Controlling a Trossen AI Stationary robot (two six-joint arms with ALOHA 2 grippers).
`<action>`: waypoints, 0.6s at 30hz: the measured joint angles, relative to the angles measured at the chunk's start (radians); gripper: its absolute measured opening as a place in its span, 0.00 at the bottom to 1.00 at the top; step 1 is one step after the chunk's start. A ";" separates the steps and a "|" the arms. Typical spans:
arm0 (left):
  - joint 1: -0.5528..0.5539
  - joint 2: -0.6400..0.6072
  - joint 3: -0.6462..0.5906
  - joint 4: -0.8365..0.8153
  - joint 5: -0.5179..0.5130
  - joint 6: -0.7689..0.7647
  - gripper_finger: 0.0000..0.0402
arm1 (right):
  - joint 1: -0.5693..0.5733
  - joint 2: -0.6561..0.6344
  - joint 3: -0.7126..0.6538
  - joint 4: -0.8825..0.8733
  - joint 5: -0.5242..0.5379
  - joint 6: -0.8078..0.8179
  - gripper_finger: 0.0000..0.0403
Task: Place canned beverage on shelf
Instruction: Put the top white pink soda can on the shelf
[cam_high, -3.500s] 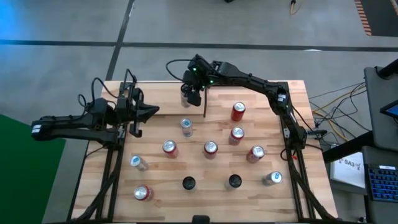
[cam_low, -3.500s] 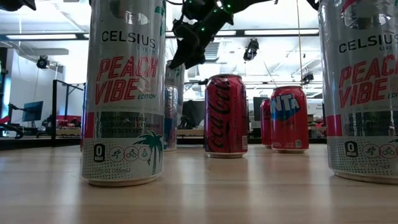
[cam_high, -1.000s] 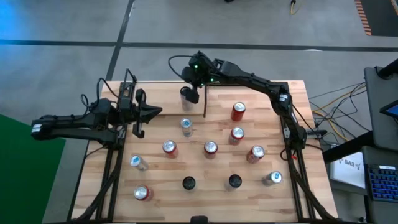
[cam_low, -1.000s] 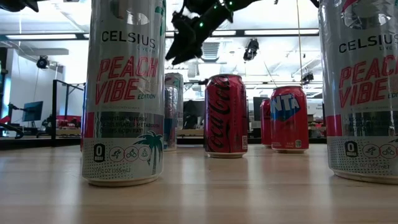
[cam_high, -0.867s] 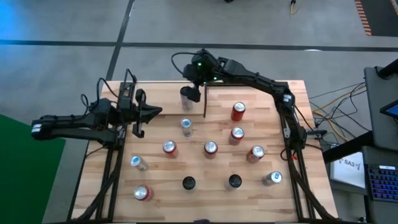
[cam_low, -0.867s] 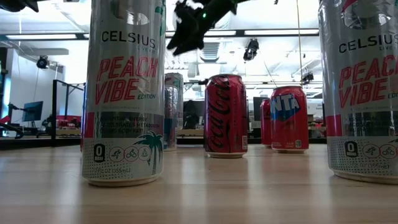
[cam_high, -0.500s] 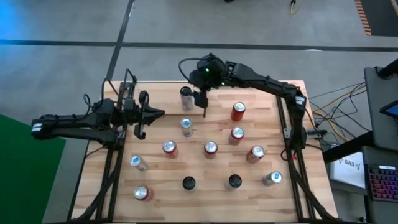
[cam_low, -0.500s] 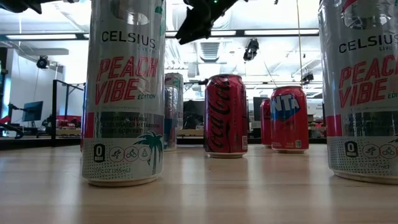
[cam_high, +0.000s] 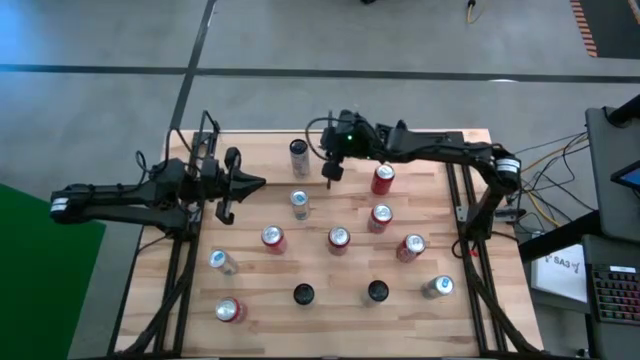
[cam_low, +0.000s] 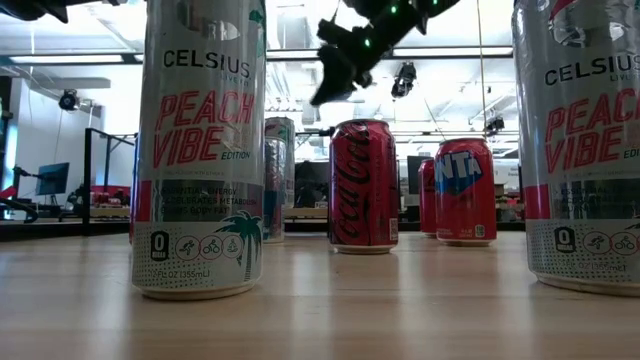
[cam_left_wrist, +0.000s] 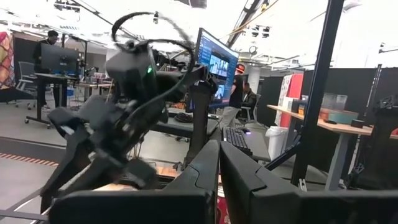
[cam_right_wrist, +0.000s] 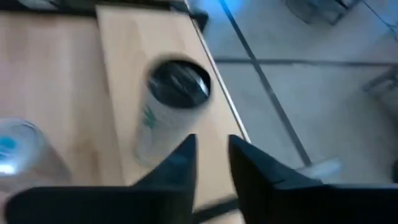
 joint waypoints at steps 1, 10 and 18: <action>0.000 0.002 0.000 0.000 -0.001 0.001 0.00 | 0.002 0.004 -0.006 0.001 0.006 0.000 0.10; 0.002 0.013 0.000 0.007 -0.136 0.079 0.00 | -0.034 0.055 -0.002 0.028 0.018 0.033 0.02; 0.002 0.009 0.000 0.000 -0.296 0.240 0.00 | -0.046 0.076 -0.002 0.099 -0.022 0.035 0.02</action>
